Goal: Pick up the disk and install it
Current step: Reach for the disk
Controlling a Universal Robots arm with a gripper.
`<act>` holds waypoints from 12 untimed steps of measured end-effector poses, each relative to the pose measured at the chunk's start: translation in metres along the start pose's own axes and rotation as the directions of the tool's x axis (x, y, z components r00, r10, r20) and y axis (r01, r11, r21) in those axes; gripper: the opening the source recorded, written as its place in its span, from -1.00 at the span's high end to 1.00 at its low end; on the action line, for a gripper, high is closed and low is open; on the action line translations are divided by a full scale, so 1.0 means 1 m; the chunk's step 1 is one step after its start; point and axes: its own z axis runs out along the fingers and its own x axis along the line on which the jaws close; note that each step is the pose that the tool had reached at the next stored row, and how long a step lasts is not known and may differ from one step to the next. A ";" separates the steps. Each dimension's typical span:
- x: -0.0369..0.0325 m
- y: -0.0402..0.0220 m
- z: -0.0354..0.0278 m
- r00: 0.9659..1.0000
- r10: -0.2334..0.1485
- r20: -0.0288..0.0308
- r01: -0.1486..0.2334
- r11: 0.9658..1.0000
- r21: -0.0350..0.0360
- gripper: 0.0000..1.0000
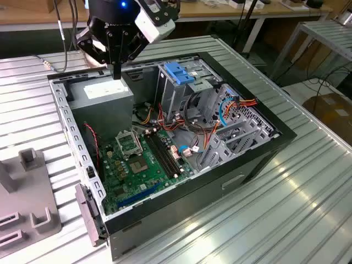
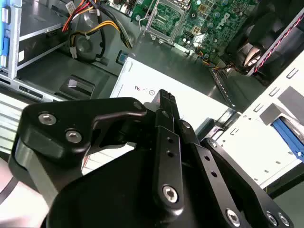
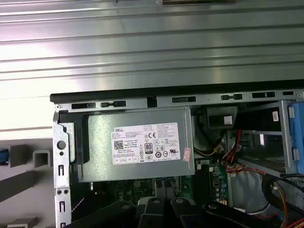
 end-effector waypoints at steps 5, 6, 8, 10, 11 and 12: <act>0.0027 -0.0002 -0.0001 1.000 0.000 0.000 0.000 1.000 0.000 0.80; 0.0033 -0.0002 -0.0001 1.000 0.000 0.000 0.000 1.000 0.000 0.80; 0.0048 -0.0004 -0.0001 1.000 0.000 0.000 0.000 1.000 0.000 0.80; 0.0058 -0.0004 -0.0002 1.000 0.000 0.000 0.000 1.000 0.000 0.80; 0.0062 -0.0005 -0.0002 1.000 0.000 0.000 0.000 1.000 0.000 0.80; 0.0069 -0.0005 -0.0002 1.000 0.000 0.000 0.000 1.000 0.000 0.80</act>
